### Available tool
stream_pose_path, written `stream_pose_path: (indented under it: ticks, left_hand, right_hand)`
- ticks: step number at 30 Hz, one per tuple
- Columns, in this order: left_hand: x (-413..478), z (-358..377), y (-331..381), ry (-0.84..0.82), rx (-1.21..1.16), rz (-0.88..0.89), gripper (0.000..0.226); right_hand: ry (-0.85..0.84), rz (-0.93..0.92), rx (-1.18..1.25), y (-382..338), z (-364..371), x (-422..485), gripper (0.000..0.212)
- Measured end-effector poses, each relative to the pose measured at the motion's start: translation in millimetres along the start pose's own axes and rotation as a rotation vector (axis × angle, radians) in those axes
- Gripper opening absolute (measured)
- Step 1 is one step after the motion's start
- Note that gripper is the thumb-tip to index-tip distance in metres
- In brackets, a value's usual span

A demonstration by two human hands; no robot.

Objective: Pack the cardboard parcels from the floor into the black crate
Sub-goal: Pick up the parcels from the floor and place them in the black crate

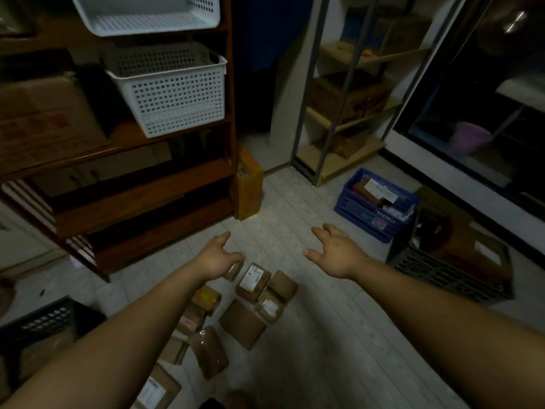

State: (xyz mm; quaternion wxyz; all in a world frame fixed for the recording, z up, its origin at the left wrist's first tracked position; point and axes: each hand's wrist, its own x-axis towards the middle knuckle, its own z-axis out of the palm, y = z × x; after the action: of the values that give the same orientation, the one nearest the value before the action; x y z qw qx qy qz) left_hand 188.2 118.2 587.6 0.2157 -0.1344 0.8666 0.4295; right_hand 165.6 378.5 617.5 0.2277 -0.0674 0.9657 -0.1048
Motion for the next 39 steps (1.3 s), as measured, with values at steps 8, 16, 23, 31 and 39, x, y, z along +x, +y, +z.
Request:
stream_pose_path:
  ticks: [8, 16, 23, 31, 39]
  left_hand:
    - [75, 16, 4, 0.056, -0.103, -0.14, 0.075]
    - [148, 87, -2, 0.245, -0.128, -0.454, 0.08]
    - [226, 192, -63, 0.251, -0.266, -0.56, 0.082]
    - [368, 317, -245, 0.344, -0.386, -0.621, 0.087]
    - [482, 394, -348, 0.482, -0.729, -0.649, 0.065]
  right_hand:
    - [-0.064, -0.095, 0.027, 31, -9, 120, 0.074]
    - [-0.333, -0.28, 0.011, 90, 38, 255, 0.074]
    - [-0.392, -0.303, -0.017, 136, 132, 356, 0.073]
    - [-0.406, -0.398, 0.031, 139, 354, 492, 0.074]
    - [-0.345, -0.417, 0.058, 140, 500, 585, 0.06]
